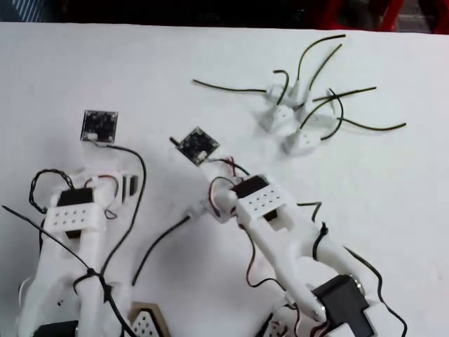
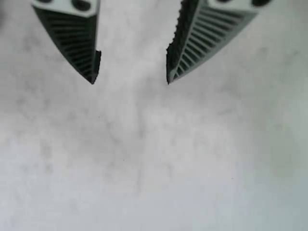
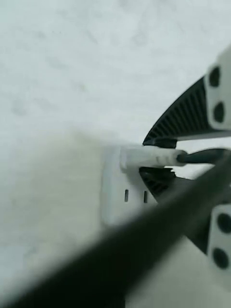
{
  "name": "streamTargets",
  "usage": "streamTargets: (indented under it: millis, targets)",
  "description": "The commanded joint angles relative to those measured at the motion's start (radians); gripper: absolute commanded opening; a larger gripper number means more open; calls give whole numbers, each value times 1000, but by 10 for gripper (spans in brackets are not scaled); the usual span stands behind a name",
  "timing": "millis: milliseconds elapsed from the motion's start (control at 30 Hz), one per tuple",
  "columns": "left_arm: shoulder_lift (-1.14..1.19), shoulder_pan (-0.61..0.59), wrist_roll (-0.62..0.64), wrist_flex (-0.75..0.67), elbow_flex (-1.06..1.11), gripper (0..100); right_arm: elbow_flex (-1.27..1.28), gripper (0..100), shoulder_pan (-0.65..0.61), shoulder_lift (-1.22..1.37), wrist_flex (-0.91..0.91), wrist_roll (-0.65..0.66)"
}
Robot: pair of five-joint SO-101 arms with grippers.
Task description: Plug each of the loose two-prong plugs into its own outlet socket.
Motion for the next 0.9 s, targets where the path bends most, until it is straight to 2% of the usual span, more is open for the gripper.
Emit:
streamTargets:
  millis: [0, 300, 667, 867]
  targets:
    - [-10, -10, 9, -17, -6, 229, 5, 17, 12, -4, 41, 8]
    - [-10, -12, 11, -17, -6, 229, -158, 17, 153, -119, 25, 3]
    - [-10, -12, 11, -17, -6, 229, -206, 17, 341, -131, -288, 3]
    - [-10, -12, 11, -17, -6, 229, -207, 21, 389, -131, -325, 11]
